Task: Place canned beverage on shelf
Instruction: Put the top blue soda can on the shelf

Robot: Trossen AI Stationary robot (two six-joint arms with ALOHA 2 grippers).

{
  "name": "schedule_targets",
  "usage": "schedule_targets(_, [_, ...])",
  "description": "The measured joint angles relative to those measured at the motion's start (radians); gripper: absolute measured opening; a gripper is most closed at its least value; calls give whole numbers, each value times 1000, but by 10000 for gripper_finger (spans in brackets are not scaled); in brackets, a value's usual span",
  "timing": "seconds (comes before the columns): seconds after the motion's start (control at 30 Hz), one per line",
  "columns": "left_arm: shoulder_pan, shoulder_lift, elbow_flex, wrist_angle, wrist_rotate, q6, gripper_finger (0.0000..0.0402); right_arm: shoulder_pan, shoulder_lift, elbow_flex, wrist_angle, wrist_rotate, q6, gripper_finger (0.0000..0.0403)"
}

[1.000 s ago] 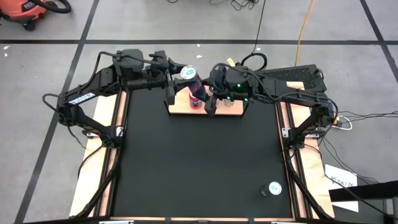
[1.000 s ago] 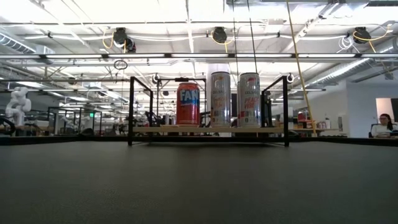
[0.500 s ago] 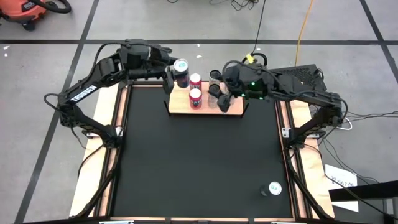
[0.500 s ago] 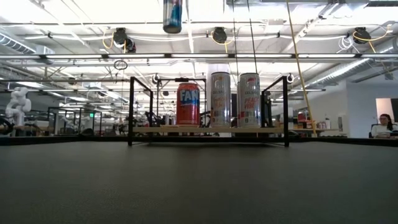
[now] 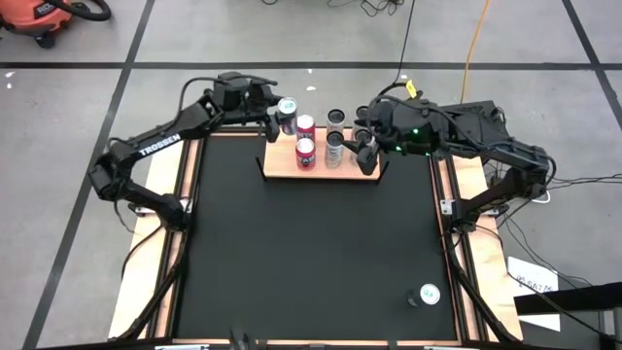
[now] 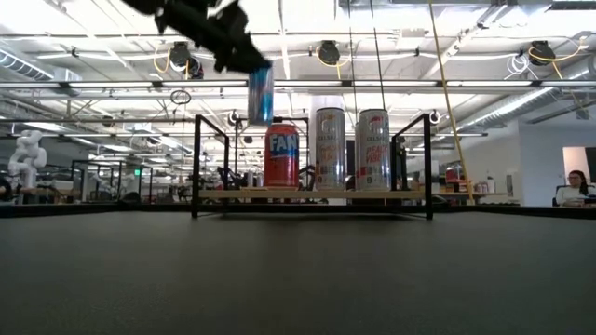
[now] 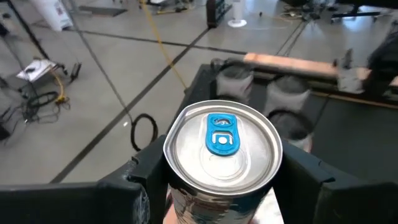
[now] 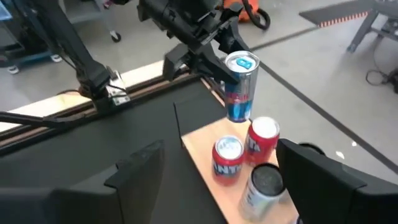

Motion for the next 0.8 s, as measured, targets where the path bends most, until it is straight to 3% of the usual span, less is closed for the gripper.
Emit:
schedule_targets(0.2, [71, 0, -158, 186, 66, 18, 210, 0, 0, 0, -32, 19, 16, 296])
schedule_targets(0.53, [77, 2, -202, 177, 75, 56, 210, -41, 26, 0, 25, 18, -45, 296])
schedule_targets(0.8, [83, 53, -202, 153, 70, 82, 213, -99, 108, -1, 171, -135, -71, 297])
